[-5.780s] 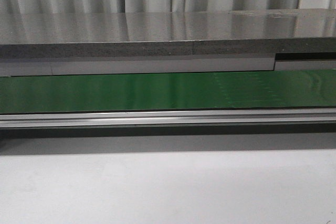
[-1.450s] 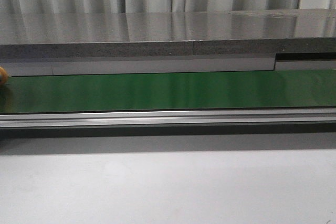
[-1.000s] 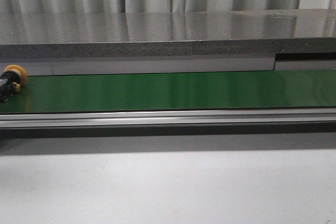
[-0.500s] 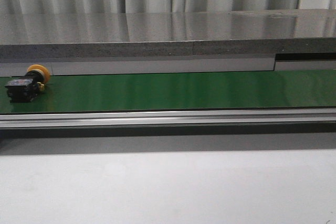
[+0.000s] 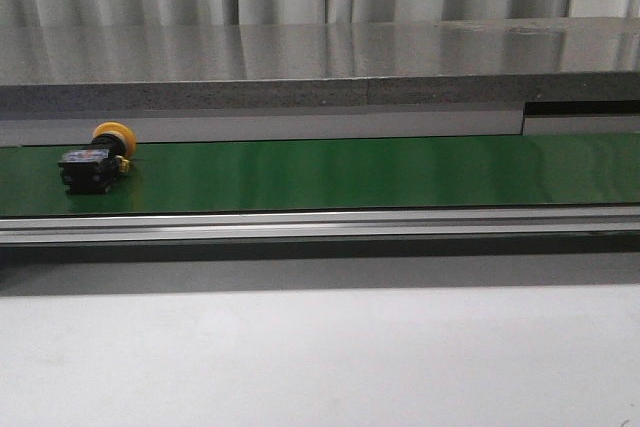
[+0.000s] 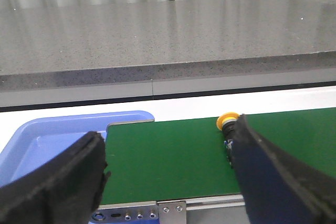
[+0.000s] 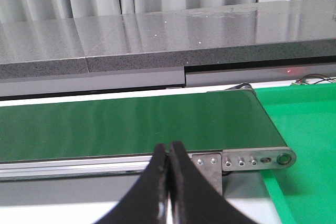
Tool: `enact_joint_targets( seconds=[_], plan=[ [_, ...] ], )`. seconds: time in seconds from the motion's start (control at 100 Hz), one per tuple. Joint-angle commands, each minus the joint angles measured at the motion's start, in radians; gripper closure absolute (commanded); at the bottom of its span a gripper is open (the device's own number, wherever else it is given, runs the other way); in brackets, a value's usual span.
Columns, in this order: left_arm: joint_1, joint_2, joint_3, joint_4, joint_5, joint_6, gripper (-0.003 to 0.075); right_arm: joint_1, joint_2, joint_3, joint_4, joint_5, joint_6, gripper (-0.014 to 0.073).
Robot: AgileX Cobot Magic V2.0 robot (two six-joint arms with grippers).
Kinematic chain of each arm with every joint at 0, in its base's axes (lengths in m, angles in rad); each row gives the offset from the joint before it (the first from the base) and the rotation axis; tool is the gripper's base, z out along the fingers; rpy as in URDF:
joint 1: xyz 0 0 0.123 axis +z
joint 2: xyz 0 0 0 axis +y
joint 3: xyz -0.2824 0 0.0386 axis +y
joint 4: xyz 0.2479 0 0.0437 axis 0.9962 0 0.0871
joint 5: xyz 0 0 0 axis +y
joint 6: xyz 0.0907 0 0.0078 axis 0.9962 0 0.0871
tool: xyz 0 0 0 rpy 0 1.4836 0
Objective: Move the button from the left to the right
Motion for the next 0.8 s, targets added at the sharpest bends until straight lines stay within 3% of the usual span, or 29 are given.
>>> enact_joint_targets(
  seconds=[0.0, 0.12, 0.42, 0.79],
  plan=[
    [-0.009, 0.004, -0.026, -0.007, -0.094, 0.001, 0.0239, -0.007, -0.021, -0.016, 0.000, -0.089, -0.002, 0.0662],
    [-0.009, 0.004, -0.026, -0.007, -0.094, 0.001, 0.0338, -0.007, -0.021, -0.016, 0.000, -0.089, -0.002, 0.0662],
    [-0.009, 0.004, -0.026, -0.007, -0.094, 0.001, 0.0734, -0.007, -0.021, -0.016, 0.000, -0.089, -0.002, 0.0662],
    [-0.009, 0.004, -0.026, -0.007, -0.094, 0.001, 0.0740, -0.007, -0.021, -0.016, 0.000, -0.122, -0.002, 0.0662]
  ],
)
